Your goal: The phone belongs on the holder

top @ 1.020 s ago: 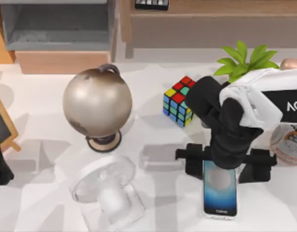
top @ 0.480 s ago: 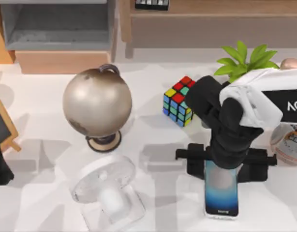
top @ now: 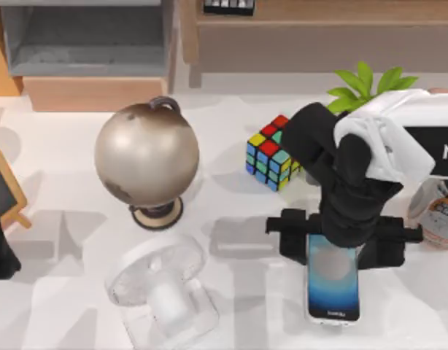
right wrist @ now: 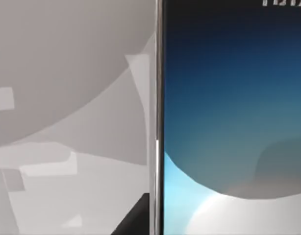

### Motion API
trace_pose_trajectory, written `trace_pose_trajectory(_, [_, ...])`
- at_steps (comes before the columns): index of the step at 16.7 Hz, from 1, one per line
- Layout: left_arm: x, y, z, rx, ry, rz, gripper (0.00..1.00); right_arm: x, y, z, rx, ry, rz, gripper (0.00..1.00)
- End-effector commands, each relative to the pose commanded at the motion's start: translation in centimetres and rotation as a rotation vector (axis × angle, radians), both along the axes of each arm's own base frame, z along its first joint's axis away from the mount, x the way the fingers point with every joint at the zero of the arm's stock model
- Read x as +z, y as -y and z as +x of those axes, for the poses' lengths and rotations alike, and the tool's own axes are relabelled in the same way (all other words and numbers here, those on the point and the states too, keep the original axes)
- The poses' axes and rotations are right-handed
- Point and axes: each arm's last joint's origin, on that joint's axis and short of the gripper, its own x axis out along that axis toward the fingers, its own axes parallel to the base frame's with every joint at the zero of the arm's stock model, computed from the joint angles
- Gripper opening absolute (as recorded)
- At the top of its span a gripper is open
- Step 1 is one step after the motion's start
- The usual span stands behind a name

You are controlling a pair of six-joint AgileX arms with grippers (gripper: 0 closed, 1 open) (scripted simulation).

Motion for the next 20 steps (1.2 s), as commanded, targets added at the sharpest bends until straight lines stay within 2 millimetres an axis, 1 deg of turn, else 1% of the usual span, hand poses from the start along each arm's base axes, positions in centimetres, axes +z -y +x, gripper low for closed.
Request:
trace_pose_trajectory(3, [0.0,0.0,0.0,0.0,0.0,0.0,1.0,-0.2,0.0,0.0,-0.001,-0.004,-0.002,0.0])
trace_pose_trajectory(5, [0.0,0.0,0.0,0.0,0.0,0.0,1.0,1.1,-0.1,0.5,0.006,0.037,0.045,0.0])
trace_pose_trajectory(8, [0.0,0.0,0.0,0.0,0.0,0.0,1.0,5.2,0.1,2.2,0.032,0.171,0.189,0.0])
trace_pose_trajectory(11, [0.0,0.0,0.0,0.0,0.0,0.0,1.0,10.0,1.8,4.1,0.077,0.352,0.336,0.0])
trace_pose_trajectory(13, [0.0,0.0,0.0,0.0,0.0,0.0,1.0,13.0,3.9,5.2,0.112,0.483,0.405,0.0])
trace_pose_trajectory(15, [0.0,0.0,0.0,0.0,0.0,0.0,1.0,15.4,6.7,6.2,0.148,0.614,0.44,0.0])
trace_pose_trajectory(18, [0.0,0.0,0.0,0.0,0.0,0.0,1.0,18.1,11.8,7.0,0.199,0.796,0.426,0.0])
trace_pose_trajectory(20, [0.0,0.0,0.0,0.0,0.0,0.0,1.0,19.3,15.7,6.9,0.232,0.898,0.379,0.0])
